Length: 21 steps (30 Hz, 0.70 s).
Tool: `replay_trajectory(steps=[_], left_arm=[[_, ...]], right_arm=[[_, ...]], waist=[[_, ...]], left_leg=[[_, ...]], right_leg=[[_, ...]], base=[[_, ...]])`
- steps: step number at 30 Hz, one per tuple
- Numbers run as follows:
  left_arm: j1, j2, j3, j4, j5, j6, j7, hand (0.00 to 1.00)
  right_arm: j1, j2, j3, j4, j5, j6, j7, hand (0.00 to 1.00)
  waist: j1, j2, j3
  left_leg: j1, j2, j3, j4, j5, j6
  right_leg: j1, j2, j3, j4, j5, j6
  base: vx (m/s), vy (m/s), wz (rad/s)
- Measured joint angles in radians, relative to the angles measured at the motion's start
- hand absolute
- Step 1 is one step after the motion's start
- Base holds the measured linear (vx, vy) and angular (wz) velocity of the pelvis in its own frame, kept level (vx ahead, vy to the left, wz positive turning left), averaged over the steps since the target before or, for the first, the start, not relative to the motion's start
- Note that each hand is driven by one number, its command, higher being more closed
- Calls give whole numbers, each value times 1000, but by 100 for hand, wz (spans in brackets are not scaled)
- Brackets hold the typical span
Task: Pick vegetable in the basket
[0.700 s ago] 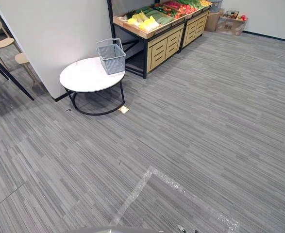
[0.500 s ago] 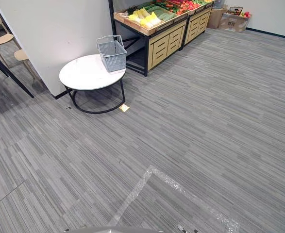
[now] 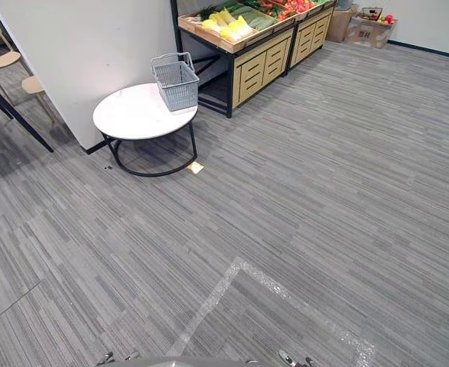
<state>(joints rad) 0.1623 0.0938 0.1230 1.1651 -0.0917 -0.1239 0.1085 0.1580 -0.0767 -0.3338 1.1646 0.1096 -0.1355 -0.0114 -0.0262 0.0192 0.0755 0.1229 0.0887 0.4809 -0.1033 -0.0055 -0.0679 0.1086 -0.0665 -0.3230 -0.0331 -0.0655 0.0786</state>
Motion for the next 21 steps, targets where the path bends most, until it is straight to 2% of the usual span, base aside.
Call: replay_trajectory(steps=[21], left_arm=[[-13, 6, -1, 19, 28, -3, -4, 0]], right_arm=[[-4, -5, 17, 13, 0, -1, 1, 0]], waist=[[0, -4, 8]], left_leg=[[2, 4, 28, 0, -4, -5]], right_leg=[[3, 11, 26, -31, 13, -12]], base=[[7, -13, -3]])
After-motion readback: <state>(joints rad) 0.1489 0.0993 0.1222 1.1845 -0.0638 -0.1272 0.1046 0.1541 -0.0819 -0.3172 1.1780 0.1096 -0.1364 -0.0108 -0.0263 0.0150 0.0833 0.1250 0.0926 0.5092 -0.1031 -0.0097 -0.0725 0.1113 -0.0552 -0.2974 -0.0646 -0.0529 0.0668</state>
